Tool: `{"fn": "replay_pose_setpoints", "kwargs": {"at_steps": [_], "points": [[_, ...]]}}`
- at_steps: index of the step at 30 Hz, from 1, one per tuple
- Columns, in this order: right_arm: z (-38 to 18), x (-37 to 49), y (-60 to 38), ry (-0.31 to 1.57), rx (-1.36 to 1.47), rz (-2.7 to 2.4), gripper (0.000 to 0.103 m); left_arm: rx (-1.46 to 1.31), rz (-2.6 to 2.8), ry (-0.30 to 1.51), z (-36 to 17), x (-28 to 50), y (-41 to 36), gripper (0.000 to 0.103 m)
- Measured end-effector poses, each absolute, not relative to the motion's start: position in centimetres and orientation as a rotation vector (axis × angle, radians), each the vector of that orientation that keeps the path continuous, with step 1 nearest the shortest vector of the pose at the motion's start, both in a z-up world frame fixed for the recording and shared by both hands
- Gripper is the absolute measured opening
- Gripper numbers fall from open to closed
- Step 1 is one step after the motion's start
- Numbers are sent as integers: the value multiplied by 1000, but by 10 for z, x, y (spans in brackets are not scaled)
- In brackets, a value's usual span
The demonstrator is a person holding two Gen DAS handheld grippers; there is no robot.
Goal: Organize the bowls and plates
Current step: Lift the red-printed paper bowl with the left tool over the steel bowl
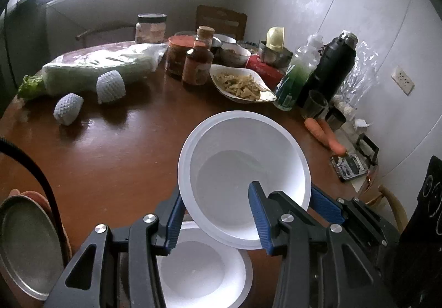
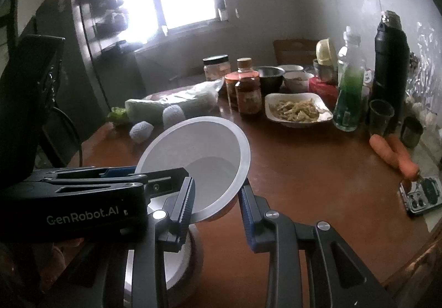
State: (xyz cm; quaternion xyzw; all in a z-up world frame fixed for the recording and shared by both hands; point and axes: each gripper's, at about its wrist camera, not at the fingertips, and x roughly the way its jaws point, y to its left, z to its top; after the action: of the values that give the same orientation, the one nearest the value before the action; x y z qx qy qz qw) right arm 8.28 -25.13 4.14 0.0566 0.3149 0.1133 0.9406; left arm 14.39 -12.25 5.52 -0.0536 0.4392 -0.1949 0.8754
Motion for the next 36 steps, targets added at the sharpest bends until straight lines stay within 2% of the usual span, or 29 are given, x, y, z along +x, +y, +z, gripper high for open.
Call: {"fn": "replay_pose_setpoints", "kwargs": {"at_steps": [22, 36], "points": [[62, 48, -221, 594, 76, 285, 33, -122, -369, 854, 78, 100, -90, 46], [56, 27, -205, 613, 62, 318, 33, -110, -336, 873, 71, 80, -78, 46]]}}
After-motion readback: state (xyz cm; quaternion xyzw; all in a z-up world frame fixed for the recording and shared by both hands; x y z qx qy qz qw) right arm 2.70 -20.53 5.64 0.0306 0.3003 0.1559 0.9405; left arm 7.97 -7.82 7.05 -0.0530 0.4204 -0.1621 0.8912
